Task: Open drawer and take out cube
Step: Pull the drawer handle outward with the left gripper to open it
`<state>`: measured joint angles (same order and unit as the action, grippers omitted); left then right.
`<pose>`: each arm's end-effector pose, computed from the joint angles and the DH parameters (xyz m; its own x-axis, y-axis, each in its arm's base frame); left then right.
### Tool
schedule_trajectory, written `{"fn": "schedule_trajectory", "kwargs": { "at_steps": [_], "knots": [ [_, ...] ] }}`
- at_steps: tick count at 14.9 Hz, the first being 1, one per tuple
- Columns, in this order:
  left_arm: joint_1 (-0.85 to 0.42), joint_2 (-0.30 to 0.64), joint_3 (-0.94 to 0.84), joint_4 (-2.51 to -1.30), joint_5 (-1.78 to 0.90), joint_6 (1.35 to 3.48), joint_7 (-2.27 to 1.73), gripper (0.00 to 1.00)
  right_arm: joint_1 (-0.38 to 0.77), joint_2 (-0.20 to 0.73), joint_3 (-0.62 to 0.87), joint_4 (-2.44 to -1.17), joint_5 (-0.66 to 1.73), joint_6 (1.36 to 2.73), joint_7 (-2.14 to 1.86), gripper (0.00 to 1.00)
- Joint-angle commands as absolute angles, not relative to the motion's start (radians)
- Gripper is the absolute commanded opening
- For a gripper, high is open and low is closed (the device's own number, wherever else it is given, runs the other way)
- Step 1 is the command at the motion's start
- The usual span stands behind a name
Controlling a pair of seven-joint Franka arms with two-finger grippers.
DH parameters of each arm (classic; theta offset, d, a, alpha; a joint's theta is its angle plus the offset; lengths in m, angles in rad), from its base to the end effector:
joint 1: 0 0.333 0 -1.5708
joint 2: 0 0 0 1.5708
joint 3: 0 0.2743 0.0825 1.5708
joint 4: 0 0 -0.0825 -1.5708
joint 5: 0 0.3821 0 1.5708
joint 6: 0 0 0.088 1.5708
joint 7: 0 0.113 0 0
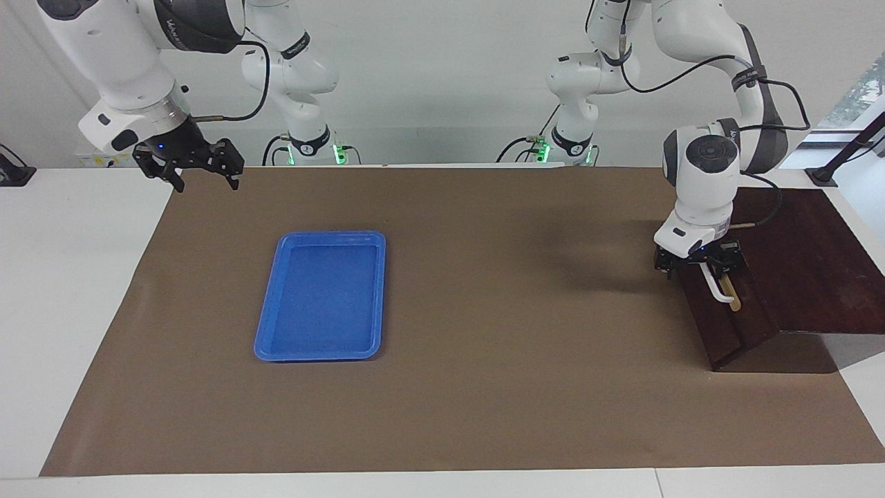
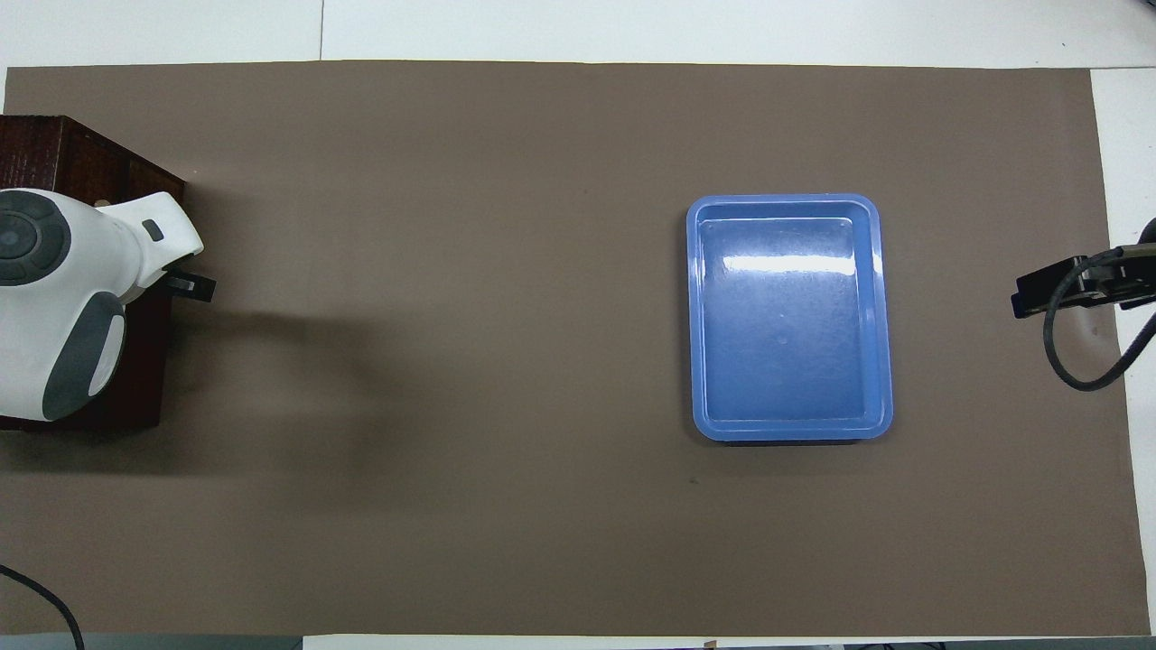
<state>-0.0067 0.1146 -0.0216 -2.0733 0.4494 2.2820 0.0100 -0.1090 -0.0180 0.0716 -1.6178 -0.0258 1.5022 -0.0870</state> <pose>0.5727 -0.0039 0.3403 0.9469 -0.3193 0.0383 -0.2861 -0.8910 -0.3525 0.5380 -0.0229 0.5591 0.9939 0.0478 -0.0994 0.0499 -0.9986 0.0185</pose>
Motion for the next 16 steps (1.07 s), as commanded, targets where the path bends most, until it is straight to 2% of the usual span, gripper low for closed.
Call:
{"fn": "schedule_trajectory", "kwargs": {
  "at_steps": [1,11,16],
  "knots": [
    [-0.008,0.109,-0.025,-2.111,0.476,2.322,-0.023,1.00,-0.104,-0.031,0.074,-1.628,-0.045,1.499,-0.077,1.00],
    [-0.215,0.100,-0.028,-2.108,0.462,2.218,-0.167,1.00,-0.106,-0.031,0.074,-1.628,-0.044,1.497,-0.080,1.00],
    [-0.255,0.095,-0.028,-2.103,0.450,2.189,-0.198,1.00,-0.107,-0.031,0.074,-1.628,-0.044,1.497,-0.080,1.00]
  ]
}}
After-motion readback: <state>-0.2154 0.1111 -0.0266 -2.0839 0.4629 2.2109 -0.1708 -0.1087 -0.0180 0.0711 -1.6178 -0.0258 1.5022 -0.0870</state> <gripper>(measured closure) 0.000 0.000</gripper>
